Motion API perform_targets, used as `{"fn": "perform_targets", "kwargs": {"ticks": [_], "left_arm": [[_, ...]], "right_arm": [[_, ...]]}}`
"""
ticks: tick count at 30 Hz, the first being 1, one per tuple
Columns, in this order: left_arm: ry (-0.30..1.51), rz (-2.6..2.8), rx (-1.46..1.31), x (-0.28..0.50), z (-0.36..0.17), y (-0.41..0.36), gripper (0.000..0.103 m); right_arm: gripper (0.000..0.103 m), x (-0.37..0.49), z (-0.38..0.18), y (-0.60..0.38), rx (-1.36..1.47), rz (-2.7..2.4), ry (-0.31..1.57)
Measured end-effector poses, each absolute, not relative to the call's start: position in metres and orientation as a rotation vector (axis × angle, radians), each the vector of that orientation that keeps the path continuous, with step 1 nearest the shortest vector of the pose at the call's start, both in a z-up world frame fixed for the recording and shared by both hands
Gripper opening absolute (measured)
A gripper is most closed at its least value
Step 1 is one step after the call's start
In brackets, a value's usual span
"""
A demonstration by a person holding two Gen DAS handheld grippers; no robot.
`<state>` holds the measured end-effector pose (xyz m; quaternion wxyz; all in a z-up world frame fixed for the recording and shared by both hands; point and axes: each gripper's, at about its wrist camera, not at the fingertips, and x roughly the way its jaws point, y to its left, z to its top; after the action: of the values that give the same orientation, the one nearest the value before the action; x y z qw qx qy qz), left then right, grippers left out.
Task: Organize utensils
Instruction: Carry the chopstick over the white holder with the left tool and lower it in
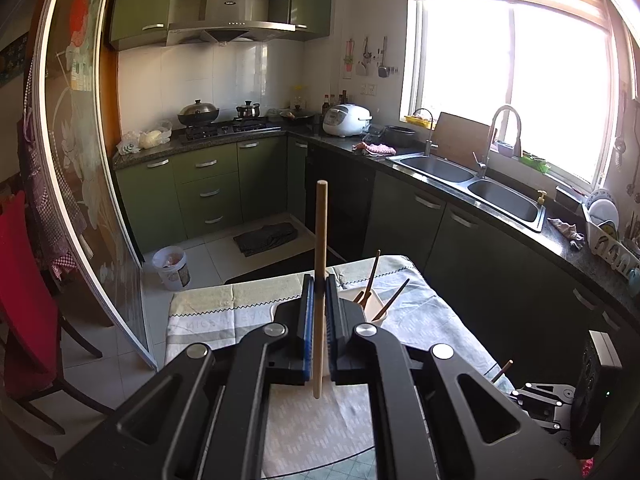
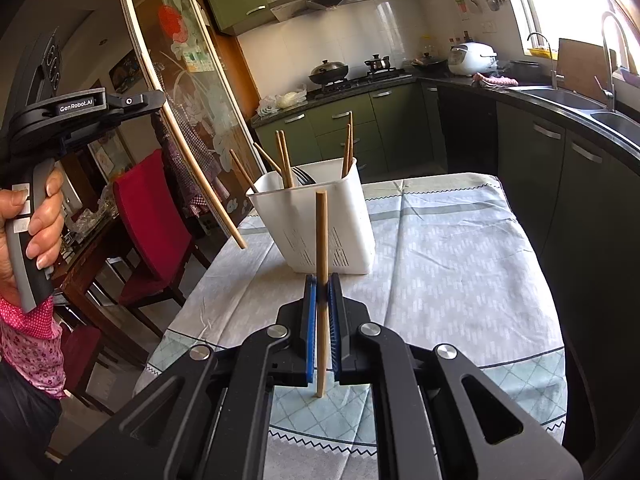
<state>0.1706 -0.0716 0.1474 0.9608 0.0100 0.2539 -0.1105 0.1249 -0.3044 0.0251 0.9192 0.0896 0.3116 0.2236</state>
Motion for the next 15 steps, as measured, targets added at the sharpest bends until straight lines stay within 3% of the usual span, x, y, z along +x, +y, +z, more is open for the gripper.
{"fn": "perform_targets", "kwargs": {"ticks": [15], "left_arm": [[0.415, -0.184, 0.024, 0.203, 0.179, -0.086, 0.005]], "right_arm": [[0.007, 0.125, 0.020, -0.316, 0.203, 0.451, 0.644]]}}
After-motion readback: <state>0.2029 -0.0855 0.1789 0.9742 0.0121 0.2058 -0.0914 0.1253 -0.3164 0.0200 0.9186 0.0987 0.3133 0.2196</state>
